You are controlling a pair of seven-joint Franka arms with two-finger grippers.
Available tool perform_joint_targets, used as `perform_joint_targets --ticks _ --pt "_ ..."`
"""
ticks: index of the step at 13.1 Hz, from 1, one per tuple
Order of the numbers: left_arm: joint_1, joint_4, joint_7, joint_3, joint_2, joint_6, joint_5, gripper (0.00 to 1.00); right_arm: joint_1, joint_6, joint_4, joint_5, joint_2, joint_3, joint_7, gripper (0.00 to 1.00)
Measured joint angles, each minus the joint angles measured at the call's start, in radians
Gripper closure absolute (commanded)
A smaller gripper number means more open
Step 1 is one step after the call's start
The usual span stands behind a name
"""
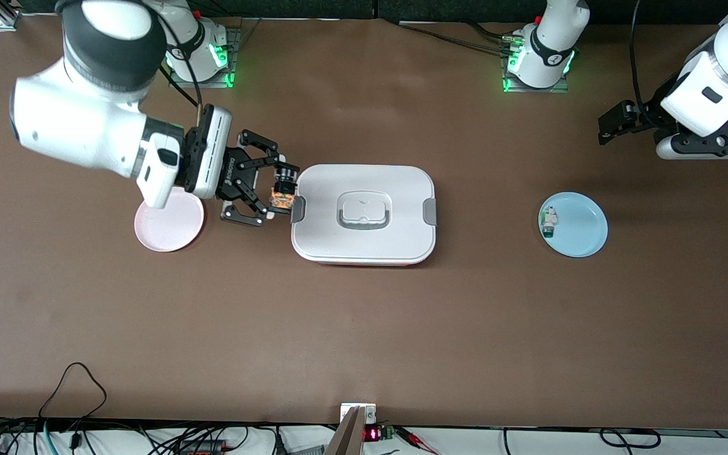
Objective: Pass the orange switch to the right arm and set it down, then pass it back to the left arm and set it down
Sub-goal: 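Lift the orange switch with the right gripper and carry it over the box, then hold the switch above the box while the left gripper approaches it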
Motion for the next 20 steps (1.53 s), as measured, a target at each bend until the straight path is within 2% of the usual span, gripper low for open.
perform_joint_targets --ticks 3,6,10,12,15,18,20 --pt "0.0 0.0 0.0 0.0 0.0 -0.004 -0.001 0.0 0.007 0.001 0.0 0.15 0.032 0.001 -0.086 0.67" --pt "0.0 0.0 0.0 0.0 0.0 -0.005 -0.001 0.0 0.025 0.002 -0.001 0.382 0.055 0.001 -0.184 0.67" --pt "0.0 0.0 0.0 -0.001 0.001 -0.007 -0.009 0.0 0.089 0.042 -0.001 0.557 0.088 0.003 -0.212 0.67" --pt "-0.003 0.0 0.001 -0.006 0.001 -0.026 -0.108 0.0 0.151 0.113 0.002 0.611 0.109 0.003 -0.221 0.67" --pt "-0.006 -0.001 0.001 -0.011 0.017 -0.052 -0.3 0.0 0.201 0.135 0.022 0.625 0.138 0.003 -0.221 0.68" --pt "-0.005 -0.002 -0.001 -0.011 0.08 -0.05 -0.551 0.0 0.228 0.153 0.065 0.627 0.158 0.003 -0.221 0.68" --pt "-0.006 -0.002 -0.001 -0.011 0.135 0.0 -0.697 0.0 0.256 0.195 0.095 0.634 0.169 0.003 -0.22 0.68"
